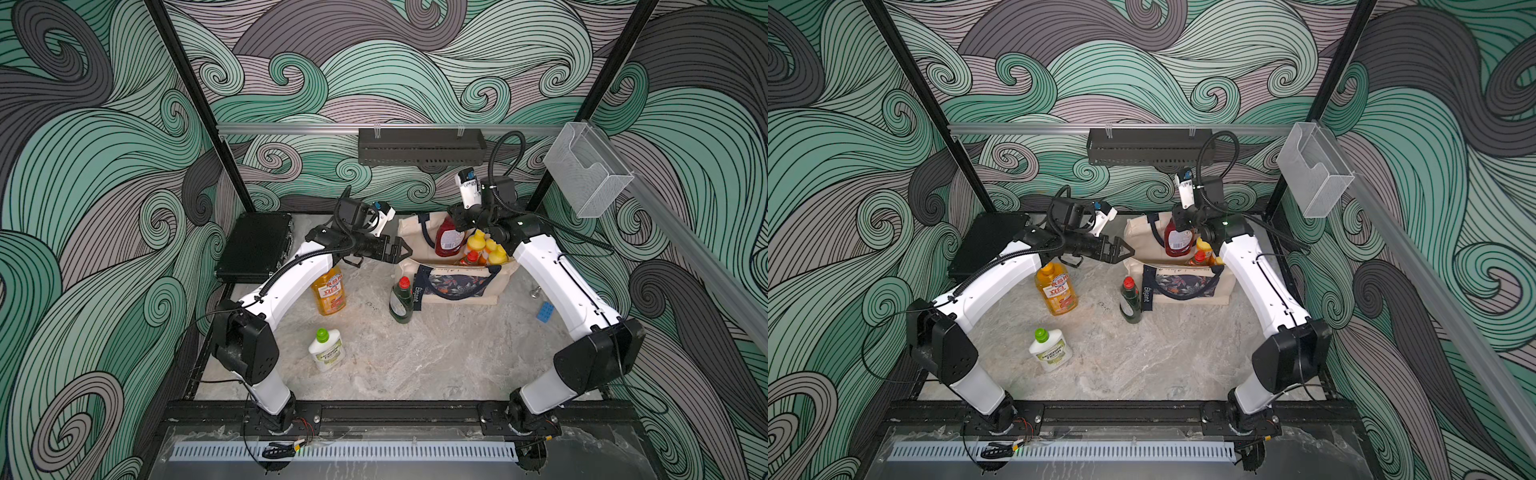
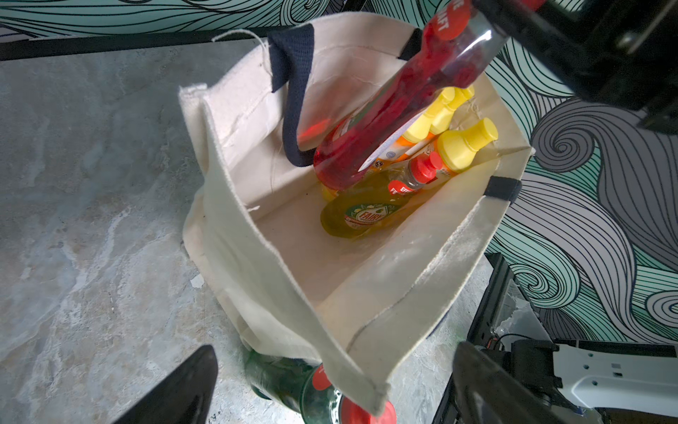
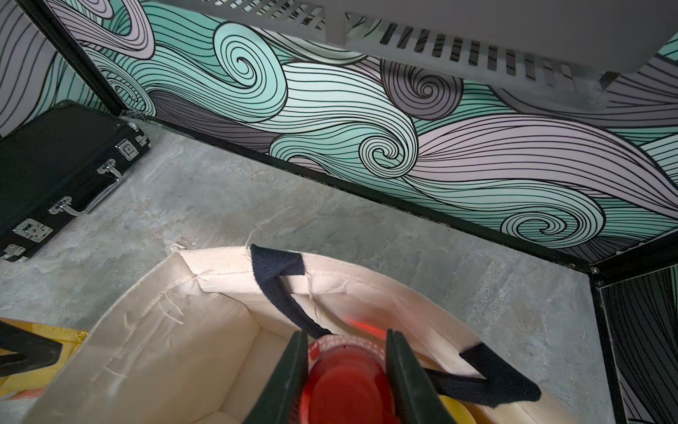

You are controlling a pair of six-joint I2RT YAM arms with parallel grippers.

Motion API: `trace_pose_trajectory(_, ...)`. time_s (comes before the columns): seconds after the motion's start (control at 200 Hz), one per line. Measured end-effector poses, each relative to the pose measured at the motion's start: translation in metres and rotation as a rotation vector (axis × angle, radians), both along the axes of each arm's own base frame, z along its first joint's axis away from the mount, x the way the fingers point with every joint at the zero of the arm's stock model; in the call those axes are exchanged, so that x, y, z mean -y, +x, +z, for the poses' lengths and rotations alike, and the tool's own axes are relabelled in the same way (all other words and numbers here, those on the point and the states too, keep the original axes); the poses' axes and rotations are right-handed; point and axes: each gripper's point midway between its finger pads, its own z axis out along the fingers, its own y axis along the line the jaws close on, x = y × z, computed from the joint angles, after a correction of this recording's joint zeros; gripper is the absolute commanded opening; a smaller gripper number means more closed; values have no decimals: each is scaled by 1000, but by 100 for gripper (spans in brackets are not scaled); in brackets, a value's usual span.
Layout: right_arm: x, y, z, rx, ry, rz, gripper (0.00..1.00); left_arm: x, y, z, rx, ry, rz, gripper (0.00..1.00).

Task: Pack dish soap into the shopping bag
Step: Place the bottle of dish soap in the shopping bag.

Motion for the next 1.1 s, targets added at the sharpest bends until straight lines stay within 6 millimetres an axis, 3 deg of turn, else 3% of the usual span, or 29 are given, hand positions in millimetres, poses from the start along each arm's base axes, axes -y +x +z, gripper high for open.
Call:
trace_pose_trajectory(0.655,16,14,-56,-52,8,-32,0,1,3,-9,-17,10,0,99)
trace_pose_trajectory(1.101,21,23,-74,-36,18,-47,0,1,3,-9,-17,9,0,99)
